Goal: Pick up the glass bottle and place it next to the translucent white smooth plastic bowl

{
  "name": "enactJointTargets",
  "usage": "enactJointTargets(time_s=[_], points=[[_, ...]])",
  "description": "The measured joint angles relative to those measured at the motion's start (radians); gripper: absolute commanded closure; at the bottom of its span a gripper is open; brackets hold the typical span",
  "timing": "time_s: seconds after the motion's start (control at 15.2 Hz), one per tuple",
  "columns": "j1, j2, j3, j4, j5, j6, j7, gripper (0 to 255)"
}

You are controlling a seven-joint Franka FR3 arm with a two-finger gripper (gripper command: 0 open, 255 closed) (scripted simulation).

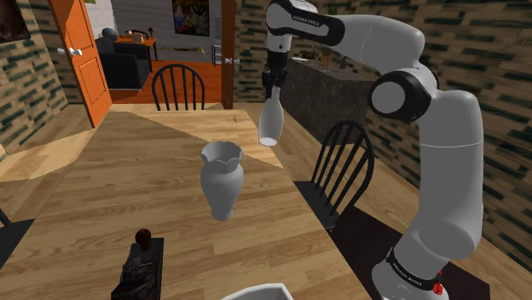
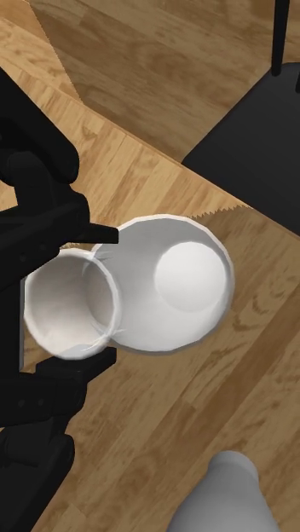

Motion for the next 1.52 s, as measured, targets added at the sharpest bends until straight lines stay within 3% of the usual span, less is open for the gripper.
enactJointTargets(time_s=[0.4, 0.86, 1.19, 1.52], points=[[-0.014, 0.093, 0.001, 0.240, 0.008, -0.146, -0.003, 255], [0.073, -0.202, 0.020, -0.170, -0.020, -0.032, 0.084, 255], [0.128, -0.365, 0.053, -0.352, -0.032, -0.012, 0.167, 255], [0.177, -0.489, 0.097, -0.458, -0.034, -0.032, 0.261, 255]])
